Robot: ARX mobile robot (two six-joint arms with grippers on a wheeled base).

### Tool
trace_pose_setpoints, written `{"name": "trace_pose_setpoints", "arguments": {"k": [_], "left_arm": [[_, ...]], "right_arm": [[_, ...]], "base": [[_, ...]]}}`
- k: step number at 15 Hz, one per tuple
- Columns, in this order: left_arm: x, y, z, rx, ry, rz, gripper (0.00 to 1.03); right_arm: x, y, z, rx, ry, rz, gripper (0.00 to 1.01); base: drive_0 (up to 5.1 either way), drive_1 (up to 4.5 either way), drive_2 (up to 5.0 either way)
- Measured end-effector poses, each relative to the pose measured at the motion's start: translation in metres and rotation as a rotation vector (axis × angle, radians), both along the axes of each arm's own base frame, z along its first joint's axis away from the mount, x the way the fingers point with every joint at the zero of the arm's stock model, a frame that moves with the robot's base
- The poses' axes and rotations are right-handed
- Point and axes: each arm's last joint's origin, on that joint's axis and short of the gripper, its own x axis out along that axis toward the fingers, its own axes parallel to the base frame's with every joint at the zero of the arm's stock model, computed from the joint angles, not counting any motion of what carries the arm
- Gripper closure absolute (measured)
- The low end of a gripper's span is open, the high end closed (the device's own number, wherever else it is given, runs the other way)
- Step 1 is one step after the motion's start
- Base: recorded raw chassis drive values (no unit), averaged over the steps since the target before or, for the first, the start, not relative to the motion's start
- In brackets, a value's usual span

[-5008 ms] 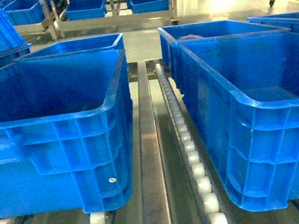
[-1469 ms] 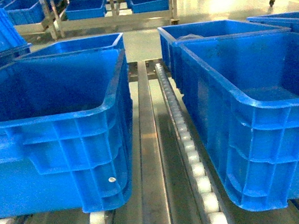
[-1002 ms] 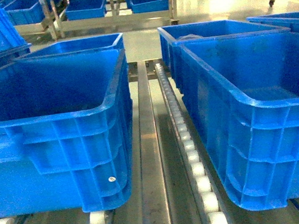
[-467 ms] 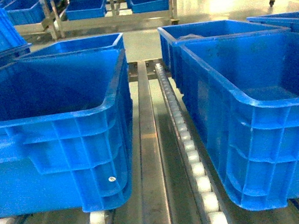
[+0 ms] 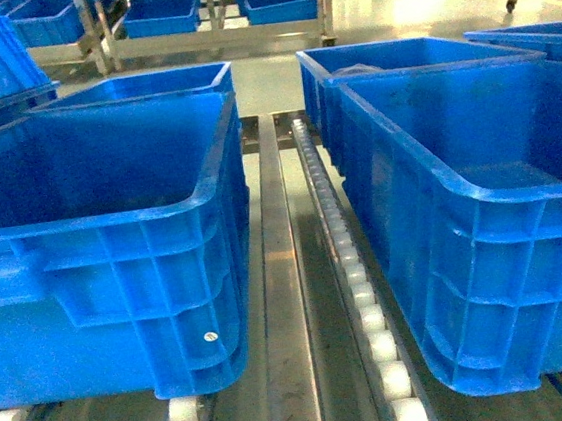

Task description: Sort blue parts and orange caps into right shelf containers

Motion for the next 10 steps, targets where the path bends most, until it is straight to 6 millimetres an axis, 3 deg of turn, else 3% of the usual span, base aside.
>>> {"name": "trace_pose_setpoints", "arguments": {"k": [10], "left_arm": [[0.0000,0.0000,0.0000,0.000,0.000,0.000,0.05]], "right_arm": [[0.0000,0.0000,0.0000,0.000,0.000,0.000,0.03]], "base": [[0.0,0.00,0.0]]}}
